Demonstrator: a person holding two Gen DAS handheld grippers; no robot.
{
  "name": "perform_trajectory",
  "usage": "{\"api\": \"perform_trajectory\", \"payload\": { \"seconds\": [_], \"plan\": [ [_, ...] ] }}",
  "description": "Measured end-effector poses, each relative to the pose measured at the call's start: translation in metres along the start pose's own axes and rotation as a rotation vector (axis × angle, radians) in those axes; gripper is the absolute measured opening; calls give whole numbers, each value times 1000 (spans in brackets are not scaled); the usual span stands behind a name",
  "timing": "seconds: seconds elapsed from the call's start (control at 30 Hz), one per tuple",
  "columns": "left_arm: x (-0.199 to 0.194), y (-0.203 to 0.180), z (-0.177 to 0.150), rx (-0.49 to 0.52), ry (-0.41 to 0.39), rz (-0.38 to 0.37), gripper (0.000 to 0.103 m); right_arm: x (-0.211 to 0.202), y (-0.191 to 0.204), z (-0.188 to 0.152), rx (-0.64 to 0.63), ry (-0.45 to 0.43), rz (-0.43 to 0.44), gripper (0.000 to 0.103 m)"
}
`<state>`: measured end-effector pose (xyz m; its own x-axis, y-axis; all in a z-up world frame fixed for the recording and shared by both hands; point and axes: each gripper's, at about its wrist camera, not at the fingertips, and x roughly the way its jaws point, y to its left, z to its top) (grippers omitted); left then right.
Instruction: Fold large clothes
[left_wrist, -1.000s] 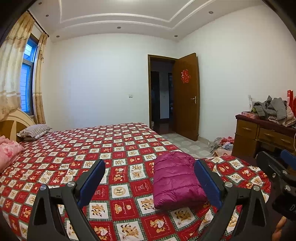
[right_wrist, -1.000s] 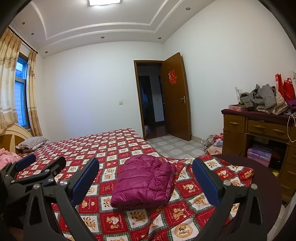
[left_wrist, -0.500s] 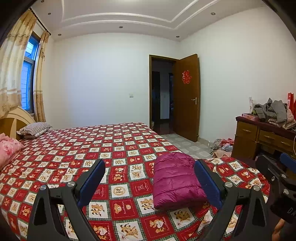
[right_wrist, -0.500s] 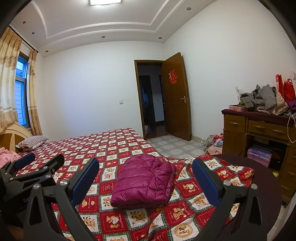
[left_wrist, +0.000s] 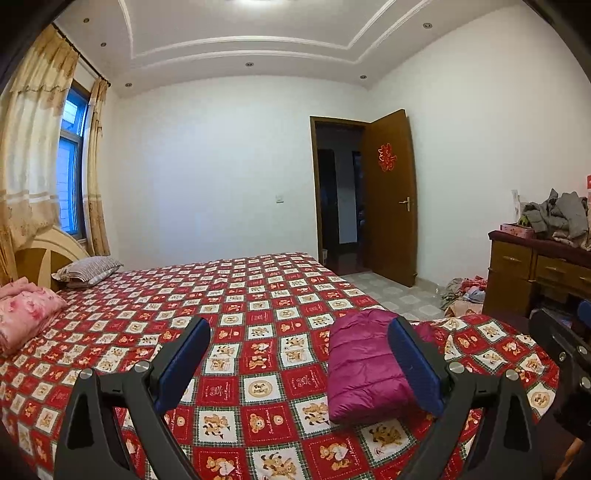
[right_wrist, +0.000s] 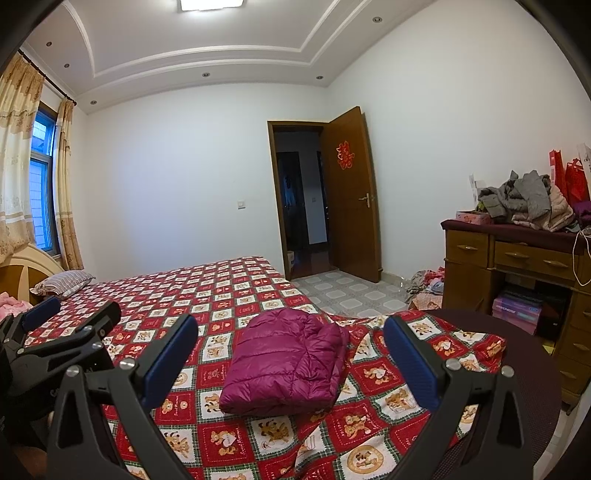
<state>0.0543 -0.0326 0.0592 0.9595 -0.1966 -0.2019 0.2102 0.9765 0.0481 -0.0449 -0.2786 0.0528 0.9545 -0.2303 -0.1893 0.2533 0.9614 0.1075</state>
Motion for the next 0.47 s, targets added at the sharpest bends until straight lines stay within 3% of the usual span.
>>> {"api": "perform_trajectory", "payload": {
  "seconds": [0.47],
  "plan": [
    [5,6,-2,-23,17,-17,97,0,-4,3,-1,6,1,102]
  ]
}}
